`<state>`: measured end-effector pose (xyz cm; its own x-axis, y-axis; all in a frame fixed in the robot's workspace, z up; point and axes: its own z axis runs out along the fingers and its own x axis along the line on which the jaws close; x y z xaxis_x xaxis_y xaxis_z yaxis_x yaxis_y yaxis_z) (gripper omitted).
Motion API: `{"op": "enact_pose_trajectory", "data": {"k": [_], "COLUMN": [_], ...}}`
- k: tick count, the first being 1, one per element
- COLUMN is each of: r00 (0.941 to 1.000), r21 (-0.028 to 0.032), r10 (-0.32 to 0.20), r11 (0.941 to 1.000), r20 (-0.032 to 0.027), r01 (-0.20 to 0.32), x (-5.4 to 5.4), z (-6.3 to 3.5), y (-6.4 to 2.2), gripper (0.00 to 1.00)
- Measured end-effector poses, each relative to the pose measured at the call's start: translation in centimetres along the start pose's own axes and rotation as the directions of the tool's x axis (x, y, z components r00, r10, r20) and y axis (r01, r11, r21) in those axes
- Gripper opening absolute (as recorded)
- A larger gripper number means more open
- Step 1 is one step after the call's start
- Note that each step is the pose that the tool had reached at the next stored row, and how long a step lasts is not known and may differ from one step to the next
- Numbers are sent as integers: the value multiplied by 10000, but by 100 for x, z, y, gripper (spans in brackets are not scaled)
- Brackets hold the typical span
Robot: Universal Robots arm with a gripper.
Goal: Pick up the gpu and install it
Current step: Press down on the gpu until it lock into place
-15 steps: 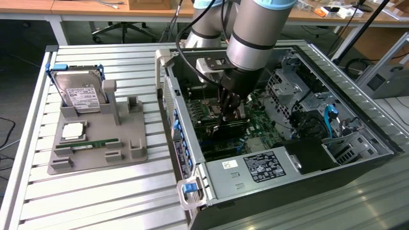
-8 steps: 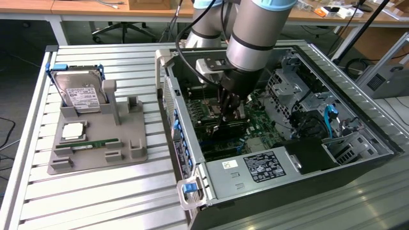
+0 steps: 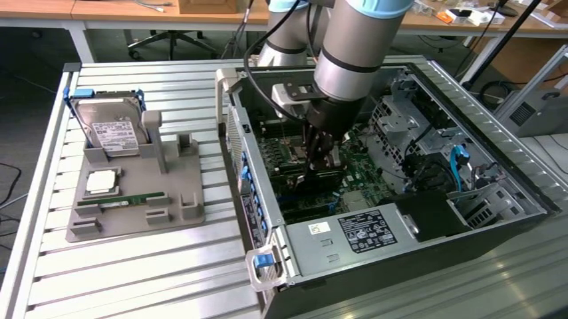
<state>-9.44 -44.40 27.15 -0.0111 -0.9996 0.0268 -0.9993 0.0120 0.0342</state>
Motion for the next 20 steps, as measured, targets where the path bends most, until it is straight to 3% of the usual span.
{"op": "enact_pose_trajectory", "data": {"k": [12, 20], "r00": [10000, 10000], "r21": [2, 2], "r10": [2, 0], "r11": [10000, 10000], "r20": [-2, -2], "r01": [-2, 0], "x": [10, 8], "z": [-36, -28], "y": [15, 175], "gripper": [11, 11]}}
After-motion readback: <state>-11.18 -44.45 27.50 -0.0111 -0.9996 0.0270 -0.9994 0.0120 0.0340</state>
